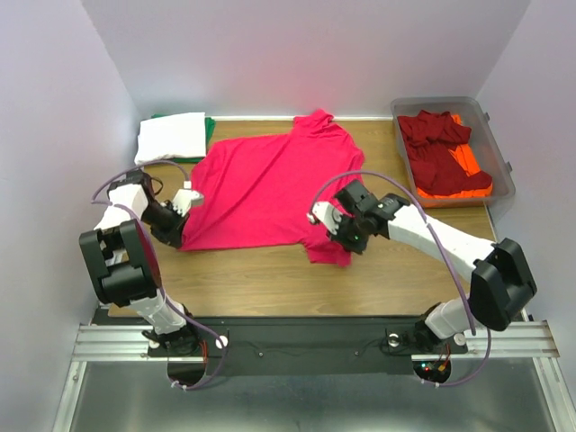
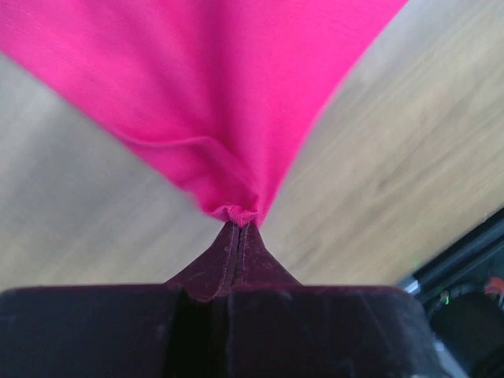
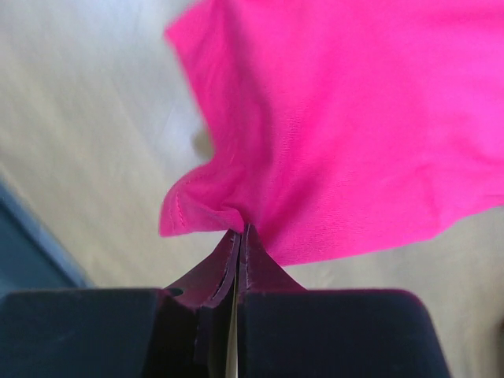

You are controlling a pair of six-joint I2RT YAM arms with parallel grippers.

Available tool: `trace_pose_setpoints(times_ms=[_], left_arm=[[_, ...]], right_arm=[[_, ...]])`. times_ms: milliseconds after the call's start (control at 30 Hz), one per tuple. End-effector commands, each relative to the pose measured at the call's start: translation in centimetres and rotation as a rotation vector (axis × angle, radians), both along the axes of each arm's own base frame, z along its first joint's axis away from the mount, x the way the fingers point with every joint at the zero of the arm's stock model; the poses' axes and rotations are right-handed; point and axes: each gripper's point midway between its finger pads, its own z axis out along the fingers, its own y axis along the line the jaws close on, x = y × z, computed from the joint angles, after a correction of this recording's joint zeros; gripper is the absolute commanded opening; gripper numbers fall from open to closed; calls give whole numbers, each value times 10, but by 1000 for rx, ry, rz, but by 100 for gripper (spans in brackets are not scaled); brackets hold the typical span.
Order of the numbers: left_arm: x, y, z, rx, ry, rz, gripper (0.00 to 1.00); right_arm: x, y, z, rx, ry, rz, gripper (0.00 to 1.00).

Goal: Fold and stack the t-shirts
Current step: Flatten the tshirt out

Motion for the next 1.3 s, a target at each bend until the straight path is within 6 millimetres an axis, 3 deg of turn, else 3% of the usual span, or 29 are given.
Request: trace_pose_setpoints(times_ms=[0, 133, 233, 267, 333, 367, 400, 467, 567, 600, 667, 733, 767, 833, 967, 1133, 1233, 1267], left_arm=[[-55, 9, 2, 84, 108, -116, 0], [-92, 18, -1, 151, 183, -215, 0], [-113, 29, 0, 228, 215, -288, 0], [-115, 33, 2, 258, 202, -308, 7], [-109, 34, 8, 267, 164, -313, 17], [-96, 32, 16, 259, 112, -301, 27], [-89, 30, 21, 248, 86, -288, 31], [-63, 26, 35, 216, 19, -236, 40], [-40, 25, 41, 179, 8, -193, 45], [-24, 25, 50, 167, -30, -168, 46], [-6, 22, 51, 123, -36, -145, 46], [27, 12, 64, 41, -109, -72, 47], [50, 2, 67, -40, -145, -54, 47], [72, -6, 68, -107, -144, 60, 47], [116, -17, 50, -139, -196, 143, 31], [105, -19, 10, -79, -147, 166, 20], [76, -17, -19, -13, -72, 146, 11], [57, -14, -33, 15, -27, 132, 10]], right_arm=[[-54, -40, -15, -108, 155, 95, 0], [-103, -63, -13, -142, 321, 181, 1], [-120, -67, -3, -132, 380, 252, 1], [-118, -62, 5, -110, 373, 279, 11], [-113, -57, 15, -98, 362, 281, 36], [-109, -54, 22, -93, 353, 276, 54], [-104, -49, 30, -78, 331, 269, 60], [-88, -34, 50, -26, 272, 264, 66], [-66, -23, 57, 5, 241, 236, 66], [-53, -26, 55, 23, 244, 192, 66], [-21, -23, 45, 56, 254, 87, 64], [11, -27, 34, 75, 243, -1, 61], [23, -28, 17, 53, 279, -64, 57], [44, -23, 3, 52, 257, -106, 54], [67, -24, -34, -6, 270, -180, 49], [68, -43, -61, -73, 284, -193, 49], [54, -61, -78, -128, 310, -169, 49], [52, -66, -80, -143, 309, -164, 49]])
